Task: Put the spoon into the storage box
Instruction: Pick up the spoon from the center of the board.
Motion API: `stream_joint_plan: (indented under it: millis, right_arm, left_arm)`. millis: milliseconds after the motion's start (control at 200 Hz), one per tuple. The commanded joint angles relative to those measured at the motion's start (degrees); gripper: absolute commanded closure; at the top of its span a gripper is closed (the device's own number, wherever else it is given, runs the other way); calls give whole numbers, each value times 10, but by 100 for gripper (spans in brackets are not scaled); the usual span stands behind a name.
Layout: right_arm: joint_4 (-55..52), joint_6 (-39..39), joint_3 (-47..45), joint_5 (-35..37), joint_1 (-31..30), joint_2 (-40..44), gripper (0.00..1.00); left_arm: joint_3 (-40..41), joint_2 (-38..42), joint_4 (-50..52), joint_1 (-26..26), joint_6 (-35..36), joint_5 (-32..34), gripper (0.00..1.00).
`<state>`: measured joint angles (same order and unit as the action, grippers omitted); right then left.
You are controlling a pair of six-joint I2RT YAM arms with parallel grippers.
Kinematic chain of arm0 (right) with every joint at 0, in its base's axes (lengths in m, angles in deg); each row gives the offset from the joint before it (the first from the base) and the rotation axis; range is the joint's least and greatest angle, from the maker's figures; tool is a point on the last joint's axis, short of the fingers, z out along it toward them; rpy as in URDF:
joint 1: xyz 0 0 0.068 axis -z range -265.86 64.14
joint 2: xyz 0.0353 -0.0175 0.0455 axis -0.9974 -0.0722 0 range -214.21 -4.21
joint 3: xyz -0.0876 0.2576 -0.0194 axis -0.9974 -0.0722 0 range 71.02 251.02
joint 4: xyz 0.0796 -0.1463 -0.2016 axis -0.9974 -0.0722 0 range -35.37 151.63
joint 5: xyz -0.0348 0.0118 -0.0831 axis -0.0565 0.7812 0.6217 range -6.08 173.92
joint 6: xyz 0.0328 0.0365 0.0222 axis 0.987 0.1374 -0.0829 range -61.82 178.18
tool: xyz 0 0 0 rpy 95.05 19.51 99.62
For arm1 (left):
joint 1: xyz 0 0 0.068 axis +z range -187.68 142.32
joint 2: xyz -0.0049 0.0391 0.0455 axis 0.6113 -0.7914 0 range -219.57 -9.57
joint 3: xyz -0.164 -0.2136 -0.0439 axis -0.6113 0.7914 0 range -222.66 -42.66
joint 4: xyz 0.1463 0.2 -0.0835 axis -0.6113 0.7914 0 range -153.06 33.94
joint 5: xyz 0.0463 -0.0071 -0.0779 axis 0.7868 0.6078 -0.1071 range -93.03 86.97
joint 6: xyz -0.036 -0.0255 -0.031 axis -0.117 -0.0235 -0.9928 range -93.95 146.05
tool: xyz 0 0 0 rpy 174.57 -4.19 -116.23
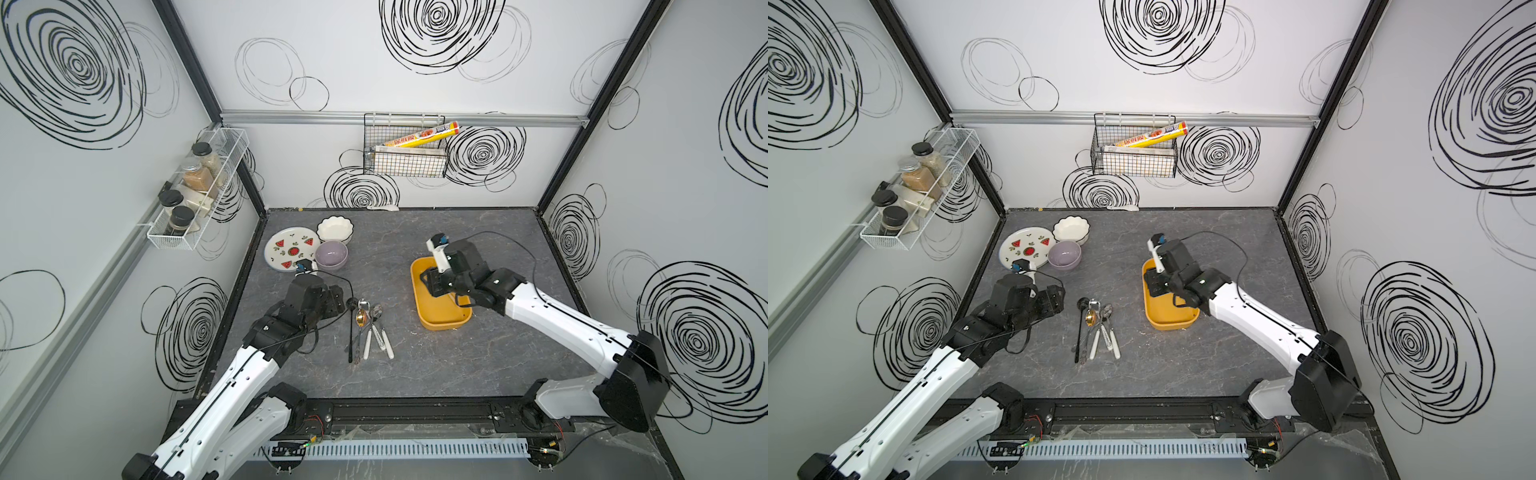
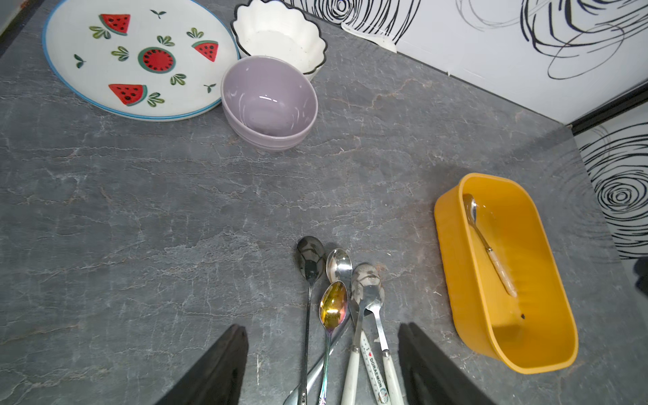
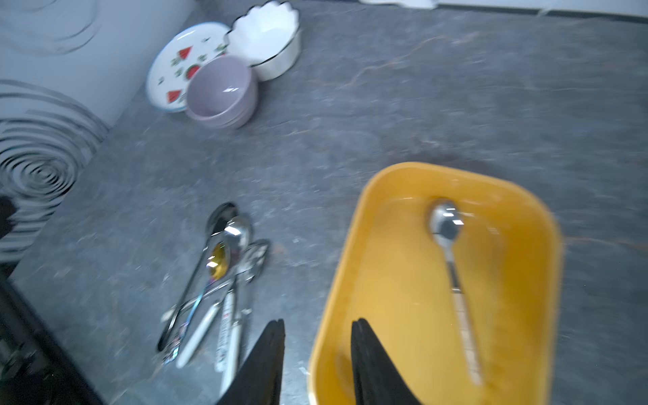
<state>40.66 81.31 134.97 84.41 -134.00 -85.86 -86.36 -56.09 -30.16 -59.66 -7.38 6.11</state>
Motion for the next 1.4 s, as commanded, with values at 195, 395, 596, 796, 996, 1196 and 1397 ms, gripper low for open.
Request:
stream_joint_plan:
  millis: [195, 395, 596, 796, 996, 1196, 1397]
  right_arm:
    - [4, 70, 29, 12, -121, -154, 62]
    - [28, 72, 20, -7, -134, -202, 62]
    - [34, 73, 11, -5, -142, -233, 66]
    - [34, 74, 14, -6, -154, -264, 69]
    - [-6, 70, 14, 35, -156, -285, 69]
    - [-29, 77, 1, 75, -157, -288, 73]
    - [15, 82, -11, 58, -156, -261, 88]
  left_arm:
    - [0, 26, -19, 4, -1, 16, 26]
    - [0, 26, -19, 4, 0, 14, 26]
    - [1, 22, -20, 4, 2, 9, 26]
    - [2, 24, -20, 4, 2, 8, 26]
    - [2, 24, -20, 4, 2, 6, 26]
    - [2, 26, -21, 4, 2, 3, 26]
    - [3, 26, -22, 4, 3, 4, 26]
